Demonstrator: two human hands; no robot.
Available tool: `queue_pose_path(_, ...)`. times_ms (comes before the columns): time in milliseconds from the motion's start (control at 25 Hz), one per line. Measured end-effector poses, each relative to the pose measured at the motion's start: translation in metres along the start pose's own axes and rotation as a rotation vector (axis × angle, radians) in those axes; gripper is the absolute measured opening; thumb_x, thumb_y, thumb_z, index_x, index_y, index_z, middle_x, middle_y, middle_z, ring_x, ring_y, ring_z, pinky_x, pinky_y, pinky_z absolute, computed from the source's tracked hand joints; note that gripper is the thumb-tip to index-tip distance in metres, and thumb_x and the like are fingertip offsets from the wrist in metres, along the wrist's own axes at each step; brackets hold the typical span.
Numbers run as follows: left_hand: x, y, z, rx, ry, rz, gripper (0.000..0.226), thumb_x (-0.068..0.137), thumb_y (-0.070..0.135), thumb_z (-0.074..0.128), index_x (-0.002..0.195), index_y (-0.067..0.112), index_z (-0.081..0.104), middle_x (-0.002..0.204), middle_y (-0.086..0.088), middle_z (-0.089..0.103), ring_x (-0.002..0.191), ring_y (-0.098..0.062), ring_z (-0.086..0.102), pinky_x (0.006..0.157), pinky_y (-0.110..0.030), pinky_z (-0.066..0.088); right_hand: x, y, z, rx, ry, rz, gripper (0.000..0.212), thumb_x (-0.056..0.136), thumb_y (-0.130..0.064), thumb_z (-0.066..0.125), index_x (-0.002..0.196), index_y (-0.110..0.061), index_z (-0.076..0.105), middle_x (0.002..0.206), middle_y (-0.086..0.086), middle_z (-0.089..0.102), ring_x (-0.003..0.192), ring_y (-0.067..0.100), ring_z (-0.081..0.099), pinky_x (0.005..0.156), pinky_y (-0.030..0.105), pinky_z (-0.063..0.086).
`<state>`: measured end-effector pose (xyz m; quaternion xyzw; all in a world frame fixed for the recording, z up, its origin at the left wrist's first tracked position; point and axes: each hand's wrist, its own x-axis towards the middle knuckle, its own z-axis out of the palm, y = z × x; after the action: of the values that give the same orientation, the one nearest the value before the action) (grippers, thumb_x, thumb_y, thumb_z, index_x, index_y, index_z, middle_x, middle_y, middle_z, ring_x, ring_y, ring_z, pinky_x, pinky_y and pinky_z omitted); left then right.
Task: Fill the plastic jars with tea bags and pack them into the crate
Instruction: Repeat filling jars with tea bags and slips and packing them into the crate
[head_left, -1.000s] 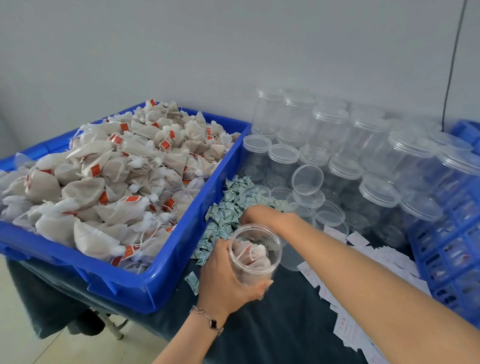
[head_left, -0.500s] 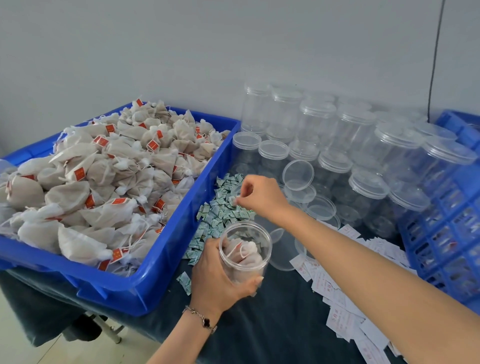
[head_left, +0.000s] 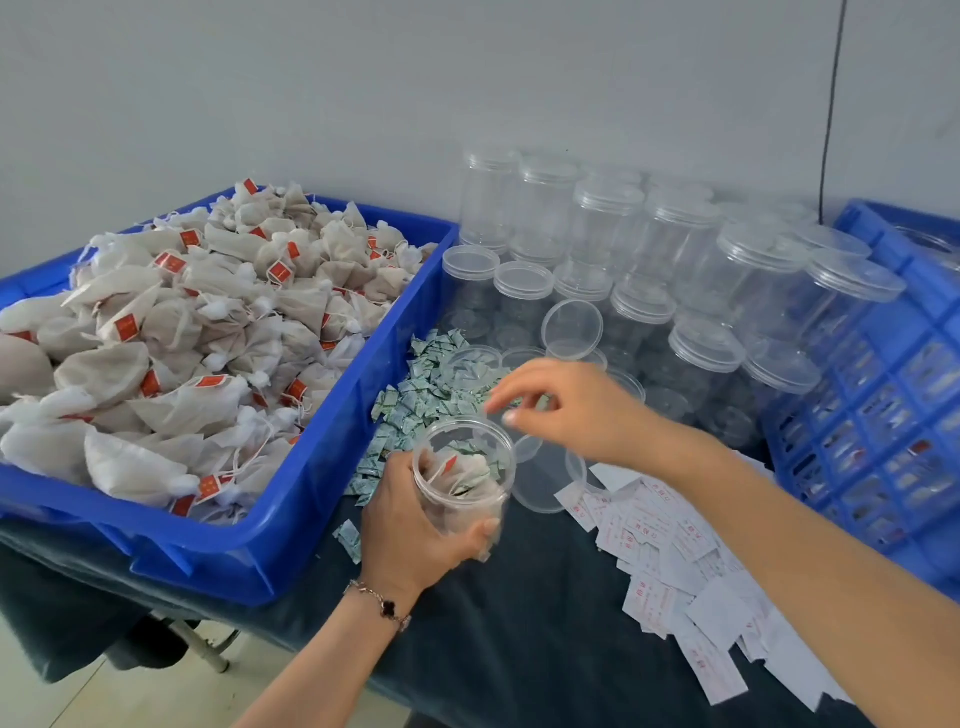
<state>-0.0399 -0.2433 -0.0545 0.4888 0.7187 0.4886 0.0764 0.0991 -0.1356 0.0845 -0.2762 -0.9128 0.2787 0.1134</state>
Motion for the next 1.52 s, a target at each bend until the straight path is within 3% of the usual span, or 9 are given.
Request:
queue_pose_path(160,0.007,0.025,0.0,0.06,0.079,0.162,0.092,0.054,0.079,0.058,0.098,-0.002,0.057,0.086,-0.009,0.062,0.072,-0.026,0.064,0.057,-0.031,0.052,-0.039,0.061,-0.035,-0.005,0.223,0.212,0.028,0.087,-0.014,0.063,0.088,-0.042,0.068,0.085,-0.027,0.066,0.076,-0.01,0.058,0.067,0.001,0.04)
queue_pose_path(400,-0.011,0.09,0.05,-0.069,-0.01,0.361,0.1,0.067,0.089,0.037,0.102,-0.002,0.059,0.086,-0.007,0.061,0.071,-0.02,0.065,0.051,-0.031,0.054,-0.094,0.163,0.005,-0.401,-0.029,0.619,0.035,0.093,-0.031,0.05,0.126,-0.024,0.057,0.132,-0.002,0.057,0.117,0.016,0.053,0.096,0.031,0.043)
queue_pose_path(560,-0.026,0.076,0.077,-0.051,-0.168,0.329,0.093,0.054,0.076,0.057,0.109,0.001,0.059,0.093,-0.003,0.063,0.082,-0.02,0.067,0.059,-0.036,0.057,-0.114,0.182,0.041,-0.448,-0.04,0.569,0.056,0.094,-0.045,0.044,0.145,-0.023,0.034,0.153,-0.001,0.03,0.141,0.018,0.025,0.113,0.036,0.025)
queue_pose_path(800,-0.03,0.061,0.083,-0.161,-0.178,0.232,0.098,0.048,0.075,0.062,0.111,0.0,0.054,0.099,-0.007,0.061,0.091,-0.023,0.065,0.072,-0.04,0.055,-0.114,0.174,0.04,-0.404,0.285,0.435,0.022,0.092,-0.029,0.056,0.109,-0.02,0.067,0.119,-0.007,0.061,0.115,0.016,0.049,0.094,0.028,0.034)
queue_pose_path(880,-0.03,0.062,0.083,-0.185,-0.178,0.223,0.105,0.052,0.088,0.055,0.11,0.001,0.054,0.099,-0.007,0.061,0.091,-0.022,0.064,0.072,-0.037,0.055,-0.101,0.171,0.038,-0.403,0.387,0.365,0.025,0.093,-0.018,0.052,0.115,-0.019,0.065,0.123,-0.005,0.061,0.119,0.017,0.048,0.097,0.027,0.033)
queue_pose_path(1040,-0.03,0.062,0.083,-0.182,-0.166,0.215,0.108,0.054,0.094,0.045,0.109,0.002,0.054,0.098,-0.005,0.061,0.089,-0.018,0.064,0.07,-0.036,0.056,-0.069,0.172,0.039,-0.645,0.114,0.122,0.059,0.094,-0.003,0.047,0.147,-0.025,0.03,0.15,-0.012,0.034,0.143,0.011,0.017,0.114,0.03,0.014)
queue_pose_path(1200,-0.03,0.063,0.082,-0.184,-0.163,0.206,0.105,0.056,0.093,0.046,0.11,0.003,0.055,0.098,0.0,0.059,0.09,-0.01,0.062,0.07,-0.037,0.057,-0.068,0.178,0.039,-0.821,0.089,0.055,0.032,0.092,-0.009,0.051,0.12,-0.02,0.062,0.124,-0.001,0.063,0.13,0.017,0.043,0.108,0.03,0.024)
queue_pose_path(1320,-0.03,0.063,0.083,-0.194,-0.152,0.206,0.103,0.058,0.093,0.046,0.108,0.003,0.055,0.097,-0.002,0.061,0.091,-0.005,0.056,0.068,-0.036,0.057,-0.075,0.17,0.035,-0.728,0.158,0.064,0.018,0.09,-0.017,0.055,0.1,-0.014,0.07,0.104,0.001,0.068,0.105,0.02,0.059,0.088,0.03,0.041)
queue_pose_path(1520,-0.03,0.064,0.083,-0.196,-0.133,0.206,0.101,0.058,0.092,0.045,0.102,0.002,0.055,0.094,-0.003,0.063,0.086,-0.003,0.058,0.064,-0.033,0.057,-0.08,0.132,0.012,0.064,0.615,0.337,0.01,0.089,-0.02,0.063,0.086,-0.022,0.072,0.087,-0.012,0.07,0.083,0.001,0.061,0.074,0.018,0.046)
